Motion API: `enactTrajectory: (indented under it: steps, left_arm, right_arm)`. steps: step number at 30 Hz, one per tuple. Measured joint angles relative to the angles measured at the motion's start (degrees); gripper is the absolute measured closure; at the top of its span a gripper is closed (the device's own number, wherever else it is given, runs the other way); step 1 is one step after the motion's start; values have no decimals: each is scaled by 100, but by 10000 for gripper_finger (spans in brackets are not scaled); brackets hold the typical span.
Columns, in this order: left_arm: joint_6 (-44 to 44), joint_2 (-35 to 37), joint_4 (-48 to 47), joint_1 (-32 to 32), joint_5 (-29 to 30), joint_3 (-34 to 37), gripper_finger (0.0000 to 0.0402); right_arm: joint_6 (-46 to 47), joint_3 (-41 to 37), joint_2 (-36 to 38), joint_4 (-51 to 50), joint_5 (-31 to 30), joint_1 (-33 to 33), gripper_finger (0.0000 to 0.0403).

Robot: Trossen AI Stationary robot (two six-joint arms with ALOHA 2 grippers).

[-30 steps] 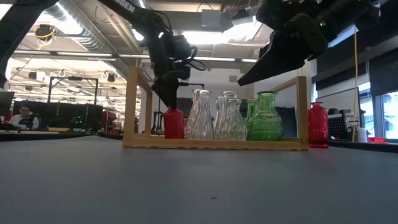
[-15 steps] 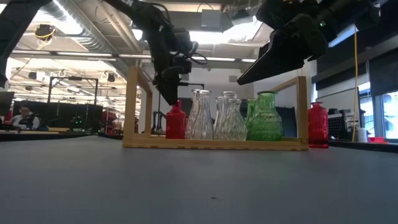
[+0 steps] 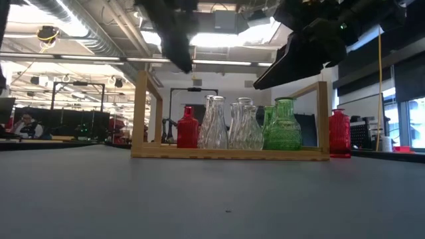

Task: Sort vases onto shelf
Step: Put the red vase on the shelf aligned with the other red vase

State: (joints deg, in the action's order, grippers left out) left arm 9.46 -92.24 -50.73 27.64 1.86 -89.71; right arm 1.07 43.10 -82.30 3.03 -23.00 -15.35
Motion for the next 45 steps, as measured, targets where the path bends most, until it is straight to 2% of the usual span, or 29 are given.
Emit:
enactTrajectory:
  steps: [4,8,15,17,21,24,26,28,30,38,45]
  left_arm:
    - [-100,773,374,-581,1,470,195]
    - [-381,1730,1199,-1259,21,1562,195]
    - [-1099,3140,3174,-2588,55,3994,195]
    - [-1352,3374,3820,-2977,62,4621,195]
    - [-1810,3560,4879,-3656,141,5642,195]
    - [-1985,3568,5600,-4062,567,6218,195]
    - [-1990,3570,5958,-4263,901,6545,195]
    - [-1991,3566,6240,-4365,1207,6772,195]
    - [-2004,3568,6347,-4370,1430,6849,195]
    - [-2005,3568,6385,-4372,1522,6821,195]
    - [-2005,3570,6416,-4370,1523,6817,195]
  right_arm:
    - [16,1,340,-242,4,0,89]
    - [197,-1,982,-861,-131,0,89]
    - [747,1,2374,-2121,-1588,194,89]
    - [1138,1,2743,-2519,-1783,492,89]
    - [1652,1,3293,-3284,-1698,1488,89]
    - [1734,5,3437,-3636,-1381,2445,89]
    - [1737,3,3430,-3724,-875,3104,89]
    - [1734,3,3345,-3752,-254,3680,89]
    - [1724,3,3229,-3807,50,4146,89]
    - [1715,3,2831,-4147,79,5400,89]
    - [1703,1,2402,-4512,191,5872,89]
